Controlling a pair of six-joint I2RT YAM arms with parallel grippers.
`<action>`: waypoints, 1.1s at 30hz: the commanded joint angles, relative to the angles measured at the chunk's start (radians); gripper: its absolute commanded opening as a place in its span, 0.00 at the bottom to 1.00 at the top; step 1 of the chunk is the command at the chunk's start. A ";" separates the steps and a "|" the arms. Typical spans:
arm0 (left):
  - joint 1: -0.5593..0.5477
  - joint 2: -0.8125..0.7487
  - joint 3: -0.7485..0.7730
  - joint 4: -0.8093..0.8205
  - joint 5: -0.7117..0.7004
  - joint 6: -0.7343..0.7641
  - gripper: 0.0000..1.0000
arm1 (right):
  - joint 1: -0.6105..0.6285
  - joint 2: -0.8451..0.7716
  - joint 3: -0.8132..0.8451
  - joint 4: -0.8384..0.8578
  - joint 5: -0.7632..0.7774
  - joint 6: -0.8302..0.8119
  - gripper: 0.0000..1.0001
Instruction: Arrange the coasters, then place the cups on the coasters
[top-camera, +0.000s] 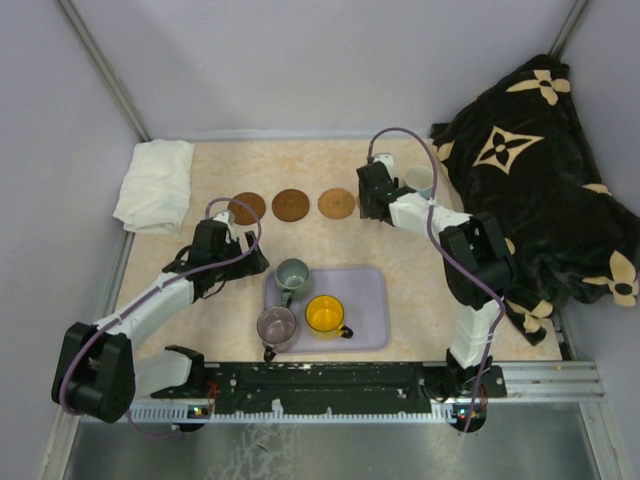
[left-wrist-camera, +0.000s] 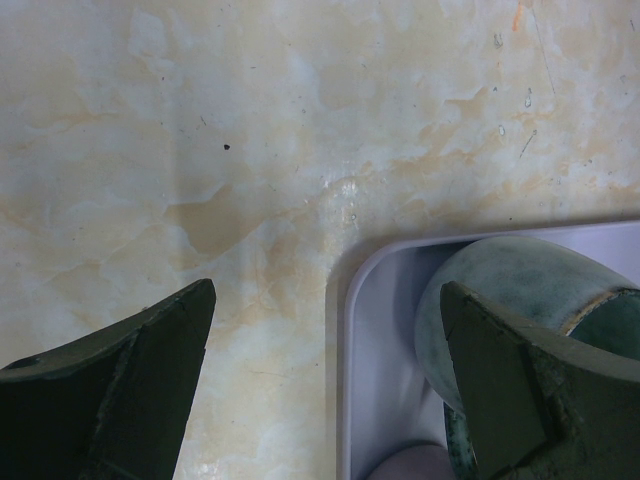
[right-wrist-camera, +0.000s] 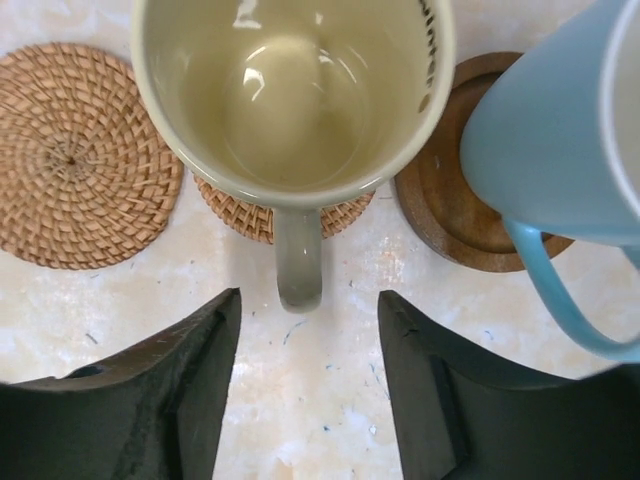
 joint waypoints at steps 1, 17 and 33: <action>-0.004 -0.003 0.014 0.017 0.008 0.003 1.00 | -0.006 -0.139 -0.003 0.025 0.026 0.020 0.60; -0.007 -0.103 0.021 -0.034 0.006 -0.006 1.00 | 0.185 -0.610 -0.247 -0.149 0.124 0.177 0.60; -0.012 -0.130 -0.004 -0.044 -0.007 -0.010 1.00 | 0.788 -0.782 -0.489 -0.439 0.258 0.610 0.59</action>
